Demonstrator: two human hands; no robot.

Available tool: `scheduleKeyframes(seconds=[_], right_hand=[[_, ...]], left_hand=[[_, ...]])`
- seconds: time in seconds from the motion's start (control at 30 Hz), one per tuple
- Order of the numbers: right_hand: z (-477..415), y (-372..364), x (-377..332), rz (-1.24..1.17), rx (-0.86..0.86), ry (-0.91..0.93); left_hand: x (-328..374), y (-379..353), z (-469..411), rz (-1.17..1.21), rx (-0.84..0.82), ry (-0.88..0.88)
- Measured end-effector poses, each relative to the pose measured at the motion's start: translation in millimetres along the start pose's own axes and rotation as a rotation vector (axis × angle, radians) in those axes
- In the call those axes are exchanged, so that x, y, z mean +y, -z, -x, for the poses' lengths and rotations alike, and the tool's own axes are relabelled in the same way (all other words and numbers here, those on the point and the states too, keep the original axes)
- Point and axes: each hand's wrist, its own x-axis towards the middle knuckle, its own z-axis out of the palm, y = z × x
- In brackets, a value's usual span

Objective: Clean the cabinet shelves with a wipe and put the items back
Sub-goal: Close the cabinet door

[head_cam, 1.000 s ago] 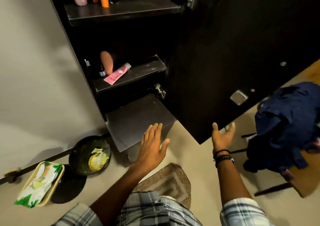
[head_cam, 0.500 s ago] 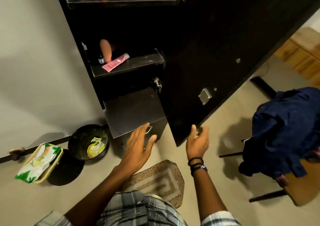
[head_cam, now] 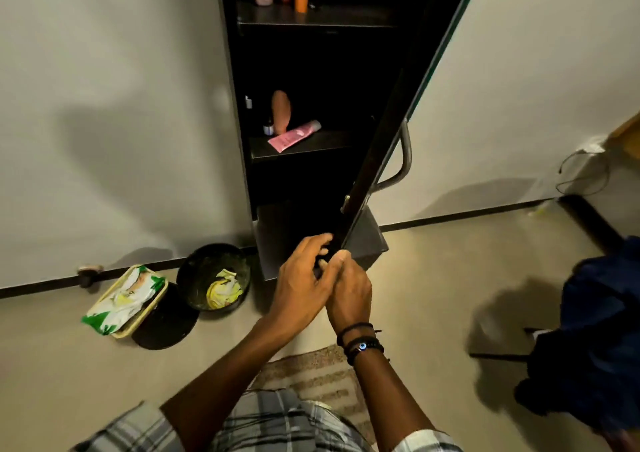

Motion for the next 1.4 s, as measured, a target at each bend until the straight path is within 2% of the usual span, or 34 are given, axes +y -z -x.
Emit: scheduleKeyframes(seconds=[0.1, 0.2, 0.4, 0.53, 0.83, 1.03, 1.17, 1.4], right_hand=[[-18, -12, -26, -0.014, -0.049, 0.099], [-36, -34, -48, 0.015, -0.065, 0.155], [-62, -75, -78, 0.048, -0.123, 0.059], [-73, -94, -93, 0.037, -0.097, 0.016], [-102, -121, -122, 0.091, -0.037, -0.070], [-128, -132, -126, 0.089, -0.094, -0.032], [-145, -140, -129, 0.073, -0.129, 0.012], [-166, -149, -132, 0.063, -0.165, 0.062]], left_hand=[[-9, 17, -16, 0.024, 0.095, 0.074], [-26, 38, -38, 0.008, 0.151, 0.077], [-61, 78, -88, 0.008, 0.169, 0.049], [-83, 97, -114, 0.053, 0.141, 0.014], [-120, 121, -149, 0.064, 0.073, 0.085], [-130, 129, -174, 0.016, 0.169, 0.049], [-144, 137, -183, -0.040, 0.232, 0.112], [-167, 140, -177, -0.149, 0.236, 0.209]])
